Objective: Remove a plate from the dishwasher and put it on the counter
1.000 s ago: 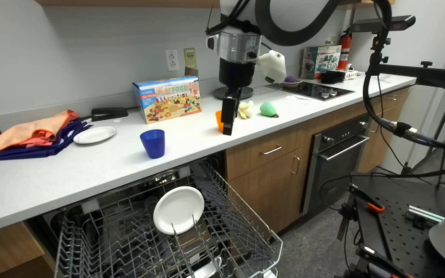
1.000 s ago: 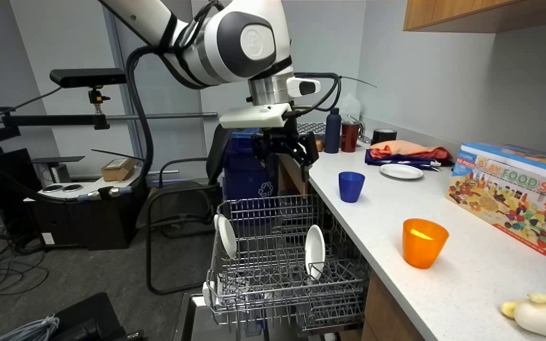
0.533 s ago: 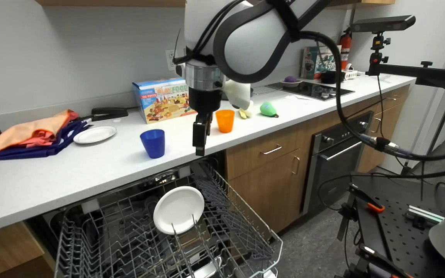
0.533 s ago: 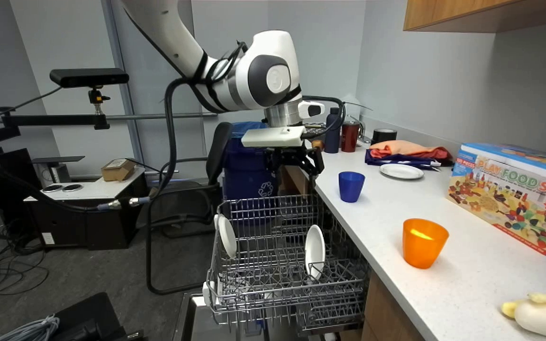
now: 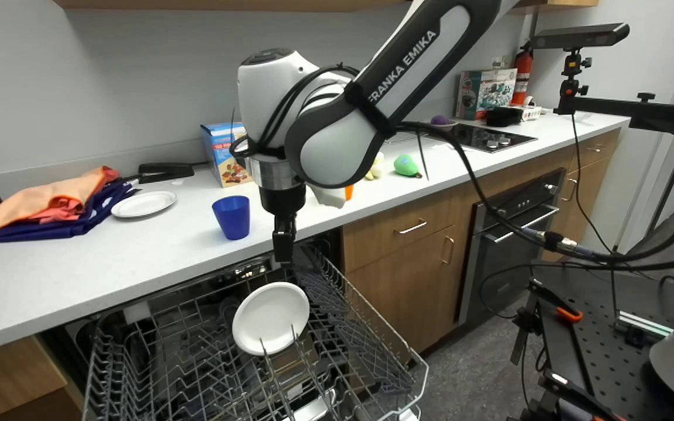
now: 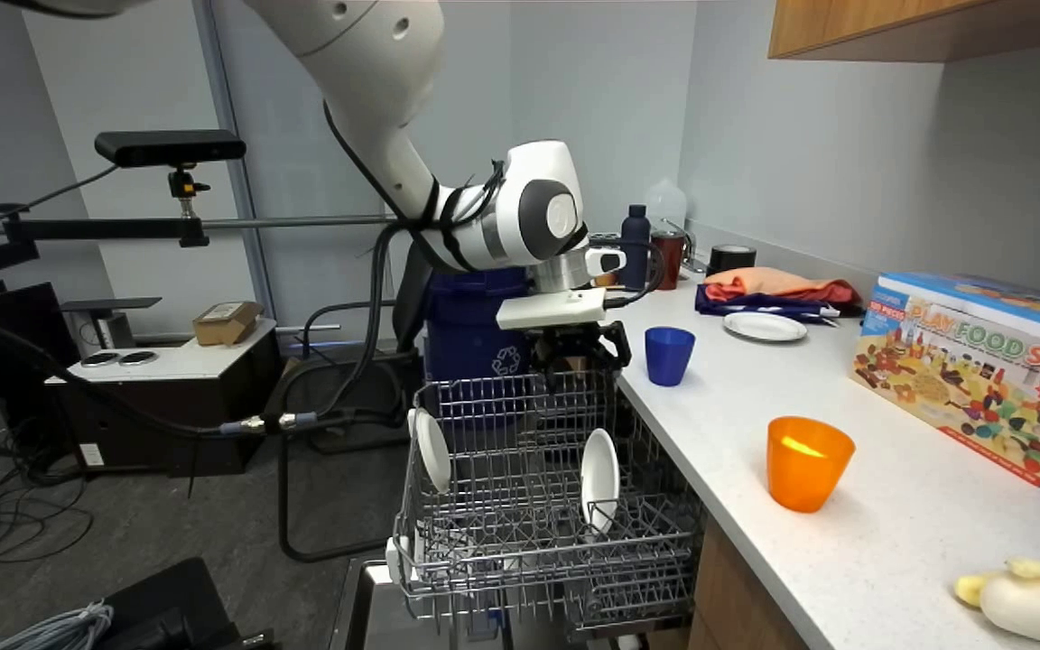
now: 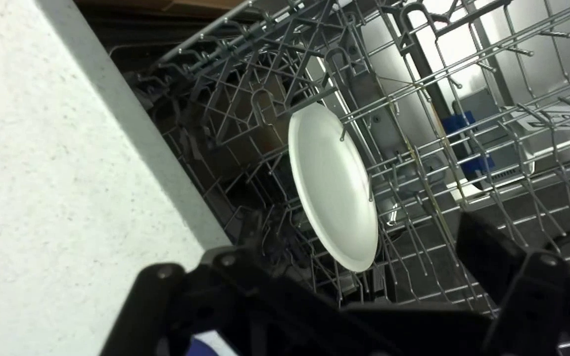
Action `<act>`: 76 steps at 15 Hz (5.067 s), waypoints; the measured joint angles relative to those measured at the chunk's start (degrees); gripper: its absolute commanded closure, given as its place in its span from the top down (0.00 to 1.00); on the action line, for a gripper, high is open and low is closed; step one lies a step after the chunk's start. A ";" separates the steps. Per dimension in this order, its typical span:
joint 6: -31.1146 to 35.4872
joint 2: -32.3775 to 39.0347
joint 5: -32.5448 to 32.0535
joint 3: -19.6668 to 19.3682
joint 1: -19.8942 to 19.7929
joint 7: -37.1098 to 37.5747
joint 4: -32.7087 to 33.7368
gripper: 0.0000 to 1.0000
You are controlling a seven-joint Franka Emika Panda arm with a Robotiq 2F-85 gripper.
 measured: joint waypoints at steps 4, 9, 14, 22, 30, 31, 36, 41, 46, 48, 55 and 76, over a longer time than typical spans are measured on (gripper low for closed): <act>-0.21 5.07 -2.25 -0.01 0.71 -3.30 4.05 1.00; -0.28 9.13 -6.07 -0.20 1.50 -8.51 6.91 1.00; -0.28 11.25 -9.88 -0.43 1.83 -12.37 7.95 1.00; 4.37 12.90 -13.81 -1.93 3.60 -12.95 8.27 1.00; 6.89 15.63 -15.79 -3.21 4.75 -12.85 9.02 1.00; 6.89 15.89 -15.79 -3.26 4.76 -12.85 9.09 1.00; 6.89 17.55 -15.79 -3.53 4.85 -12.74 9.80 1.00; 6.95 19.03 -15.97 -3.88 5.60 -12.74 11.08 1.00; 6.95 19.79 -16.25 -4.60 6.02 -12.74 12.72 0.94; 6.95 20.16 -16.32 -5.00 6.04 -12.69 13.21 1.00; 6.95 22.81 -16.32 -5.41 6.05 -11.56 14.82 0.58; 6.94 18.02 -15.54 -3.85 6.46 -11.43 15.77 0.02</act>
